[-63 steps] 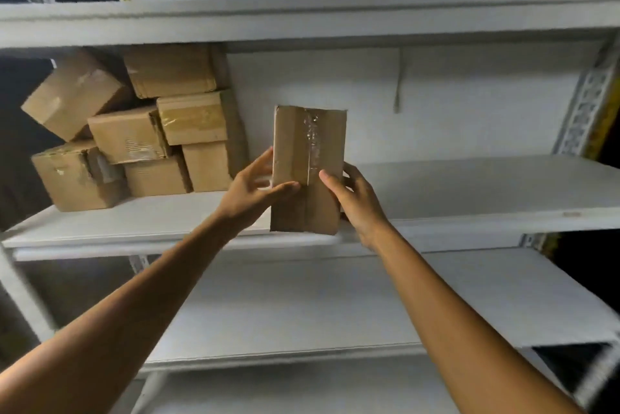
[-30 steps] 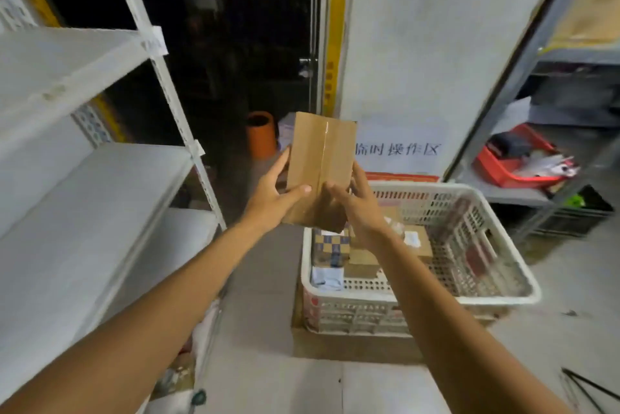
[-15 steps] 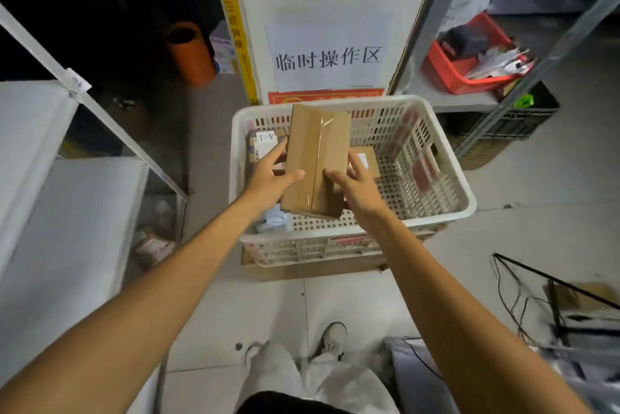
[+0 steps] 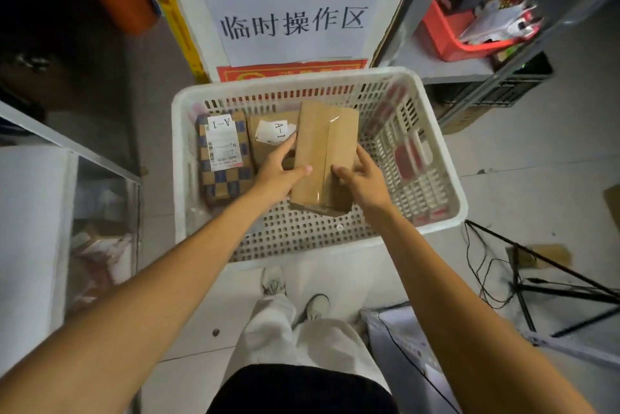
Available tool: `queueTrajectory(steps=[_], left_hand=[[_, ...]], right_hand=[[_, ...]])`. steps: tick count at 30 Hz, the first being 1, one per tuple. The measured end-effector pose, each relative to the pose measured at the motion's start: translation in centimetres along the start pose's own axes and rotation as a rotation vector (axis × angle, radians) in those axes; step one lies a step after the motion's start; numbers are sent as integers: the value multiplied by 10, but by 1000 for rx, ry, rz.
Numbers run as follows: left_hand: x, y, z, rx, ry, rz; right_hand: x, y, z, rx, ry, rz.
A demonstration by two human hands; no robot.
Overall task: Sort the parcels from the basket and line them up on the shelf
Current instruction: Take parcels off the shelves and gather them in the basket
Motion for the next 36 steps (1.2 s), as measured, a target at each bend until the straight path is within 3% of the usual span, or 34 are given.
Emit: queueTrajectory(steps=[9, 15, 21, 29, 36], left_hand=[[-88, 76, -7, 84, -8, 152], [-145, 114, -12, 193, -122, 85], [-176, 146, -1, 263, -137, 106], [-178, 190, 18, -15, 481, 230], [-177, 228, 40, -262, 931, 191]], right_hand=[[51, 67, -26, 123, -512, -123], [76, 119, -40, 110, -831, -82], [99, 160, -51, 130, -877, -71], [110, 204, -79, 147, -804, -94], [103, 224, -103, 172, -774, -97]])
Point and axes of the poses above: each hand's wrist, its own y-axis towards the middle knuckle, its own x-axis out of the back of the hand, z = x × y, the point moved 1 cm from there along y, towards the middle knuckle, and after that the axes turned 3 degrees about -z, right-handed, at the moved point
